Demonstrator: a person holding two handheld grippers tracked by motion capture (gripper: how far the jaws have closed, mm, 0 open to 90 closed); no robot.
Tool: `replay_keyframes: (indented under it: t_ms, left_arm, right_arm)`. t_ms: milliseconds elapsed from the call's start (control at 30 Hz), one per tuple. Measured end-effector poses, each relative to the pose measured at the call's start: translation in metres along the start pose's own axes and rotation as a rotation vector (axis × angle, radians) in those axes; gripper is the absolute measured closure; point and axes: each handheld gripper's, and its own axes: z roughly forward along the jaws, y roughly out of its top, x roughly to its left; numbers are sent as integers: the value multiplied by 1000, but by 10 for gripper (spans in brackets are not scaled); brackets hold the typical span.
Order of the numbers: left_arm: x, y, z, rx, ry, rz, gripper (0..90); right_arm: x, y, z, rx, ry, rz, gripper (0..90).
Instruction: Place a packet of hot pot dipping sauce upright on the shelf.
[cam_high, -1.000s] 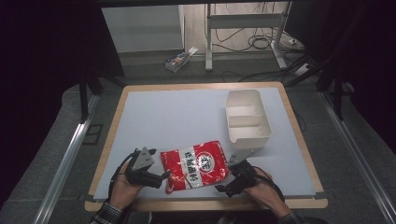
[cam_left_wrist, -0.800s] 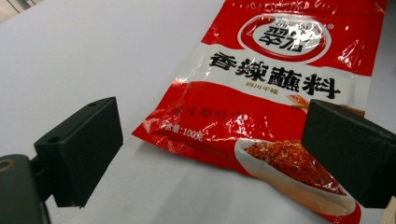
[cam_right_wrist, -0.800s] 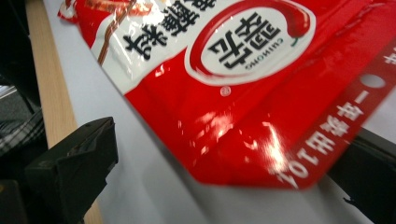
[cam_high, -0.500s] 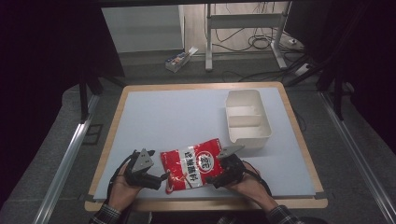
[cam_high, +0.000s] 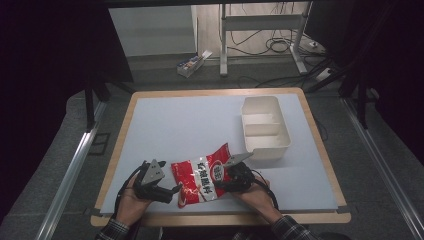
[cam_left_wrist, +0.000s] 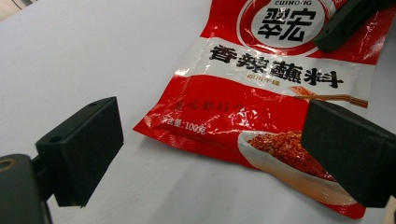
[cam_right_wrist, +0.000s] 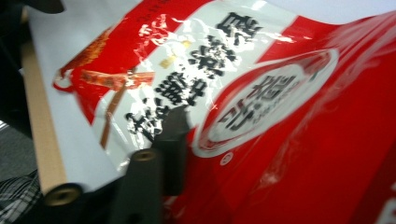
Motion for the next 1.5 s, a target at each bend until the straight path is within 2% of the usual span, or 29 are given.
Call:
replay_keyframes:
  t_ms: [67,133,167,200,300,533,767,1000,1367,1500]
  left_arm:
    - [0,0,0,-1,2,0,58]
    - [0,0,0,-1,4,0,59]
    - [0,0,-1,-4,6,-2,59]
    - [1,0,-1,-4,8,-2,59]
    - [1,-1,-2,-6,15,-5,59]
    - [5,-2,-3,-11,23,-28,59]
    - [6,-3,-2,-5,25,-37,59]
    - [7,-3,-3,-6,26,-42,59]
    - [9,-2,-2,-12,28,-46,59]
    - [9,-2,-2,-14,26,-50,59]
  right_arm:
    - [0,0,1,6,1,-6,762]
    - [0,0,1,4,3,7,784]
    - [-3,2,2,-5,20,46,848]
    - [-4,2,2,-11,29,63,870]
    - [-7,5,0,-18,42,84,894]
    - [-3,19,-11,-44,44,54,895]
    - [-4,37,-20,-63,71,45,894]
    - [1,60,-29,-64,100,-14,893]
    - [4,87,-49,-97,89,-75,894]
    - [3,94,-58,-112,72,-92,894]
